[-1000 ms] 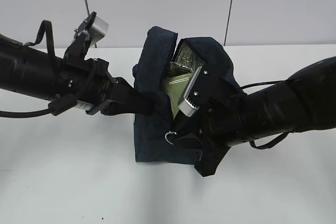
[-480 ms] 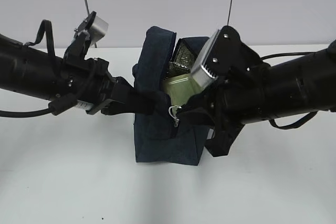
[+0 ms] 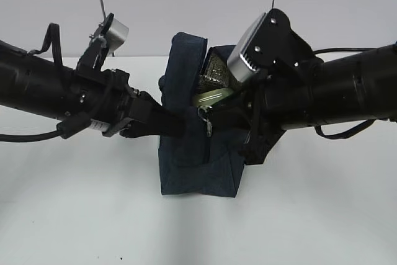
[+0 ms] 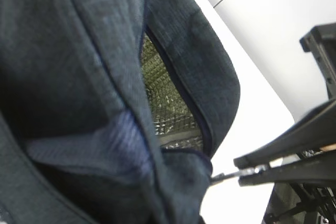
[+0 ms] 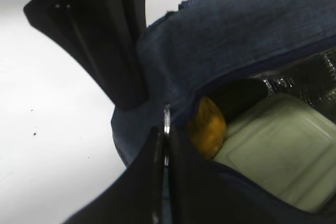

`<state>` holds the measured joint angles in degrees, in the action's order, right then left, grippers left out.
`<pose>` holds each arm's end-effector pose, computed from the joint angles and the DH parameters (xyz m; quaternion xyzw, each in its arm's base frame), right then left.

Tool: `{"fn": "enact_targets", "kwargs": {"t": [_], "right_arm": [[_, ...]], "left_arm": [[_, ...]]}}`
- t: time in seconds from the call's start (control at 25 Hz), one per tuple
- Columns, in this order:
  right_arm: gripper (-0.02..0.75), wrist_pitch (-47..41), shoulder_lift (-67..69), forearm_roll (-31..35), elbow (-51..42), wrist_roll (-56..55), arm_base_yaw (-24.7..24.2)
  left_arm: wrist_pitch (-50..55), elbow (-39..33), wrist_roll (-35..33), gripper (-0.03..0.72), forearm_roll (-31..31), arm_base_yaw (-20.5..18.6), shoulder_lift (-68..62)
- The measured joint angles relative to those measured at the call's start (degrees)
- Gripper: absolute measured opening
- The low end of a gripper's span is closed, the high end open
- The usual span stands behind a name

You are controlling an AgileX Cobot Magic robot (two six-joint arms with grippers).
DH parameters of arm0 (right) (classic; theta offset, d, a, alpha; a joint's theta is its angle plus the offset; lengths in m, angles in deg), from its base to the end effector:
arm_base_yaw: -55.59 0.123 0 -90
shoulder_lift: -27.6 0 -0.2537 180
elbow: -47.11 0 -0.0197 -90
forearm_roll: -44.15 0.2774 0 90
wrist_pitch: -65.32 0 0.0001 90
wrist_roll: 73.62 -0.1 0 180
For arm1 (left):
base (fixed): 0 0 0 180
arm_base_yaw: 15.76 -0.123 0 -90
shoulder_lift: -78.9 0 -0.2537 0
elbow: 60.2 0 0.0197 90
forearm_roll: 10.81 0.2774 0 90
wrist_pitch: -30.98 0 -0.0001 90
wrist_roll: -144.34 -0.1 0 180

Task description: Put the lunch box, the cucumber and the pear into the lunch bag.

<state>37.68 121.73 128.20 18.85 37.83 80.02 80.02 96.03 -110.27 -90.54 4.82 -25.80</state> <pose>0.2861 0.1807 0.1926 -0.4801 0.7260 0.1966 0.4514 0.2891 -0.1880 0.1600 0.2904 0.8199 -0.4317 0.2388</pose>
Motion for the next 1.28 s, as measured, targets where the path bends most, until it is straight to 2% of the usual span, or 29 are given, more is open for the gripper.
{"fn": "enact_targets", "kwargs": {"t": [0.16, 0.24, 0.36, 0.52, 0.92, 1.12, 1.28], "right_arm": [[0.006, 0.6, 0.0, 0.88, 1.2, 0.51, 0.0], [0.006, 0.93, 0.0, 1.1, 1.7, 0.61, 0.0], [0.006, 1.2, 0.0, 1.1, 2.54, 0.71, 0.0], [0.006, 1.2, 0.0, 1.22, 3.43, 0.95, 0.0], [0.006, 1.89, 0.0, 9.13, 4.27, 9.19, 0.0], [0.006, 4.3, 0.0, 15.62, 4.39, 15.33, 0.0], [0.006, 6.26, 0.1, 16.89, 5.91, 16.97, 0.11]], "left_arm": [[0.73, 0.0, 0.0, 0.286, 0.0, 0.0, 0.0], [0.89, 0.0, 0.0, 0.337, 0.0, 0.0, 0.0], [0.83, 0.0, 0.0, 0.351, 0.0, 0.0, 0.0], [-0.62, 0.0, 0.0, 0.306, 0.0, 0.04, 0.0], [-4.87, 0.07, 0.0, 0.018, -1.83, 3.87, -3.55], [-4.79, 0.47, -0.05, -0.006, -1.79, 3.93, -3.88], [-3.38, 0.47, -0.05, -0.006, -1.61, 3.93, -3.92]]}}
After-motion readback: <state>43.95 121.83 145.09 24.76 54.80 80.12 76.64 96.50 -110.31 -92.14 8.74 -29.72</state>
